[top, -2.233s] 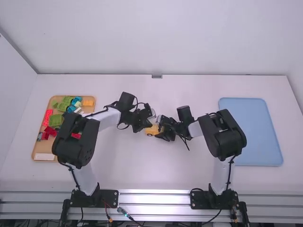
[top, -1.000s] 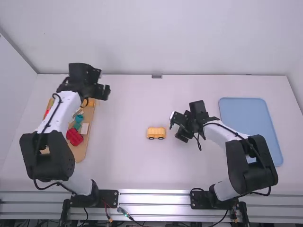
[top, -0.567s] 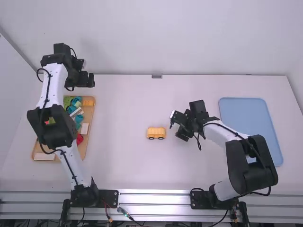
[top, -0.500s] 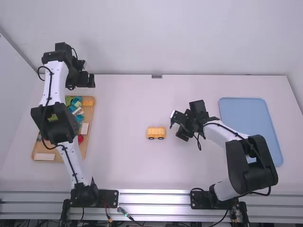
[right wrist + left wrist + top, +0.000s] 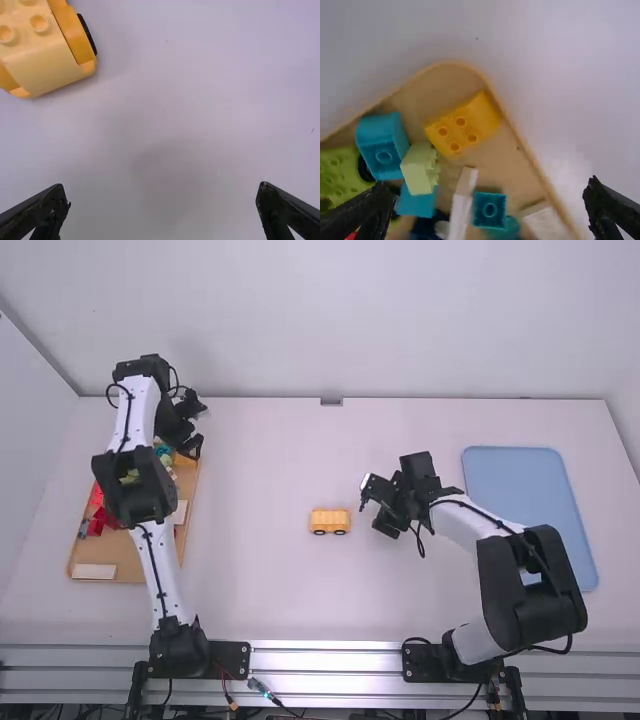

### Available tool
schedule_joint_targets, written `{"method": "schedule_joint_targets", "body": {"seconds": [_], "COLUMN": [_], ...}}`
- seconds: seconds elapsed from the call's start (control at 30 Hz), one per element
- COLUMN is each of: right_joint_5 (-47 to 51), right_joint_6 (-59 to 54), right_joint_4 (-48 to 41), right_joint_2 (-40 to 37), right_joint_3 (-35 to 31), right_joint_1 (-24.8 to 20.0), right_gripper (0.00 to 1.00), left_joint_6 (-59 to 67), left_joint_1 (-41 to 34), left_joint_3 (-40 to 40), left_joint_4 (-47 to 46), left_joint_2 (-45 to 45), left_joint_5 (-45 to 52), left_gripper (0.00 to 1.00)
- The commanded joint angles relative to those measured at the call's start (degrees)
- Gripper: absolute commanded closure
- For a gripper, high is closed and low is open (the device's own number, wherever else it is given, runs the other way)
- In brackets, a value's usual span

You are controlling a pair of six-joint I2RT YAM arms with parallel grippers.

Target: Assemble lego blocks to make yellow taxi

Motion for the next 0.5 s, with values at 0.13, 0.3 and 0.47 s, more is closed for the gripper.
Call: {"method": "schedule_joint_targets", "body": {"seconds": [0.13,0.3,0.47], "right_joint_5": [0.0,0.2,0.3], "right_joint_6": [0.3,3.3,5.0], "right_joint_4": [-0.3,0.1,0.4], "right_joint_2": [-0.8,-0.8,-0.8], "right_joint_3": [-0.3,-0.3,-0.3], "right_joint_1": [0.0,0.0,0.0], "right_gripper": [0.01,0.01,0.01], "left_joint_6": [31.5,37.8,42.5], "left_joint_1": [1.2,1.2,1.2], "left_joint_3": [-3.1,-5.3,-6.8], "left_joint_4": [3.6,11.7,12.1], "left_joint_2": [0.3,0.3,0.3], "left_joint_5": [-5.7,-4.3,-0.9], "left_gripper": [0.18,0.09,0.04]}}
